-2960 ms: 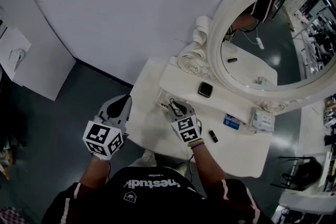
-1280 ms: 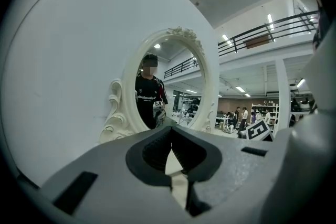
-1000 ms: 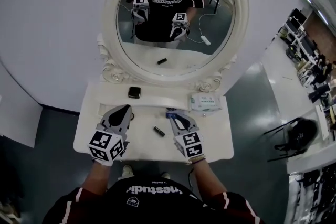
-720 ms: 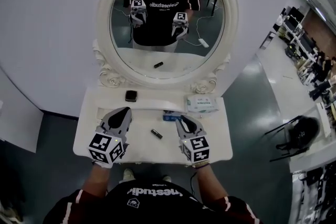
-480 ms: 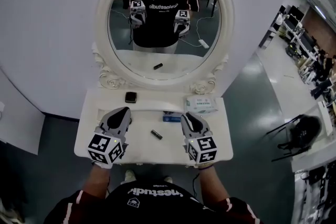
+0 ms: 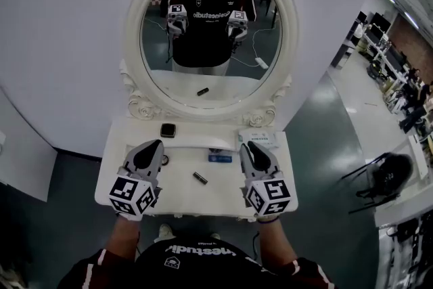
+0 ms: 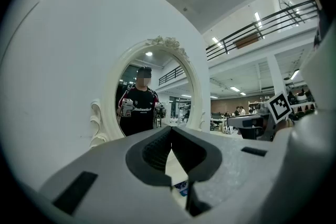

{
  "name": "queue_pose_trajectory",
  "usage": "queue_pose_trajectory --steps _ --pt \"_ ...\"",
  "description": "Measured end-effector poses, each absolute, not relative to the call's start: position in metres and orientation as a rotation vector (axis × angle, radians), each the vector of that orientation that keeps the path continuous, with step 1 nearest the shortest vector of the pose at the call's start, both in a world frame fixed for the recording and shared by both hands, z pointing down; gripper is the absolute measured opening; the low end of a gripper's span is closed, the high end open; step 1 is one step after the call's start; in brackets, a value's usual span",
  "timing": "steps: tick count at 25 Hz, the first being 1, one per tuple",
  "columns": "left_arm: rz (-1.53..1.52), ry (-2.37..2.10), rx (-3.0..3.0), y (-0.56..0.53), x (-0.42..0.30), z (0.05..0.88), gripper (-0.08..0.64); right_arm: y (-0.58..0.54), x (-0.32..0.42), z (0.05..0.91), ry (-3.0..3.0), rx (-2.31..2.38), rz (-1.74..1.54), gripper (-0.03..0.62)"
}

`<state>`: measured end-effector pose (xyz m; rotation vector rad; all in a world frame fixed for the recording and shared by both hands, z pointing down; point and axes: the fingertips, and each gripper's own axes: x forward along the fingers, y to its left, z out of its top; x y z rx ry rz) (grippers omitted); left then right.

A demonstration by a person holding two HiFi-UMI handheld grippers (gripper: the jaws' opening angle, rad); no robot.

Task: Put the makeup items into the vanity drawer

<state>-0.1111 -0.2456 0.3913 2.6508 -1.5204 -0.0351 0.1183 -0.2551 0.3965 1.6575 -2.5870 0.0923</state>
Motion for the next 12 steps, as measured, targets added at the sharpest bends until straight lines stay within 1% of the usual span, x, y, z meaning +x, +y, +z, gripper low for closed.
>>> queue_pose_trajectory --steps 7,12 --pt "-0.040 -1.577 2.652 -0.242 -0.117 0.383 0.005 -0.254 0.117 0.386 -2.584 1.691 0.070 0.066" --pt "-0.041 -1.602 2.644 -0.237 -0.122 0.380 0.006 -0.254 0.118 0.385 -2.585 1.709 0.075 0.049"
